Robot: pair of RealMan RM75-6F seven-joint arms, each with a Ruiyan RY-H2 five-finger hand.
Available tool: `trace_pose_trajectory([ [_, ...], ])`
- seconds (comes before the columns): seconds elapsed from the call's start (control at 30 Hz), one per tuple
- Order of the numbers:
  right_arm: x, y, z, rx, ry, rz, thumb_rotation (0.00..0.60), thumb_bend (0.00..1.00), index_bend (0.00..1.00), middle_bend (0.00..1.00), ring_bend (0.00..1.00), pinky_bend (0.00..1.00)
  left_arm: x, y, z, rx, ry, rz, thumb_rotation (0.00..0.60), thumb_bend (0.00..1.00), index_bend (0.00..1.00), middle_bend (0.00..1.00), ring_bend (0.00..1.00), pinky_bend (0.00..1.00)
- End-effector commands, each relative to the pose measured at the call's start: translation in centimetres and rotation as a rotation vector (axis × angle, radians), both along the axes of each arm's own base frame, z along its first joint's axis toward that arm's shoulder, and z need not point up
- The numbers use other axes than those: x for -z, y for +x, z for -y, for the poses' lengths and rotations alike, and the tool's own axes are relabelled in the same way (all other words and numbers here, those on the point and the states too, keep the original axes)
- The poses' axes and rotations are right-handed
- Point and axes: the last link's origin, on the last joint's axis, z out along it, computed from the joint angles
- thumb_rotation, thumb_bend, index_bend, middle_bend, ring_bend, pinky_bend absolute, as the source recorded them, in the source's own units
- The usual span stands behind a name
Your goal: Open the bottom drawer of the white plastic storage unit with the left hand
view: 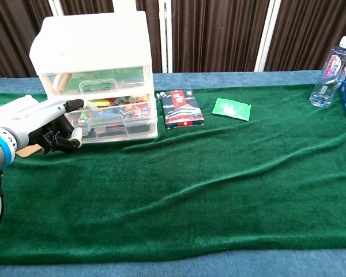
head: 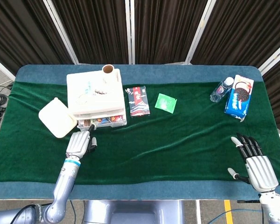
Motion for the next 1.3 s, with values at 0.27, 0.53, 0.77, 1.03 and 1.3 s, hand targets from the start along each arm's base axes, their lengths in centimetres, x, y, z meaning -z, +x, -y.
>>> trace_pose_trajectory([
  [0.27,0.0,0.1,-0.1,-0.004,-0.001,-0.002,0.6,0.09,0.03,0.0,0.0,0.0,-0.6,0.4,0.6,0.009,-0.018,0.037,0.6,0.76,0.36,0.86,0.76,0.72],
  [0.53,0.0,0.1,-0.1,-0.004,-0.001,-0.002,0.6,0.09,0.03,0.0,0.0,0.0,-0.9,0.5,1.1,0.019,-0.027,0.051,0.6,0.76,0.39,0.86,0.76,0.72],
  [0.77,0.0,0.2,-0.1,-0.008,-0.004,-0.003,0.6,0.09,0.03,0.0,0.0,0.0,-0.8,0.4,1.2,0.018,-0.031,0.05,0.6,0.76,0.46,0.86,0.76,0.72],
  [1.03,0.0,0.2,-0.2,-0.01,-0.003,-0.002,0.6,0.09,0.03,0.0,0.0,0.0,-0.8,0.4,1.3,0.023,-0.039,0.051,0.6,0.76,0.55,0.86,0.76,0.72],
  [1.3,0.0,0.2,-0.2,-0.009,-0.002,-0.001,0.6,0.09,0.03,0.0,0.0,0.0,-0.7,0.7,1.7,0.035,-0.053,0.044,0.6,0.76,0.54,0.86,0.76,0.72],
])
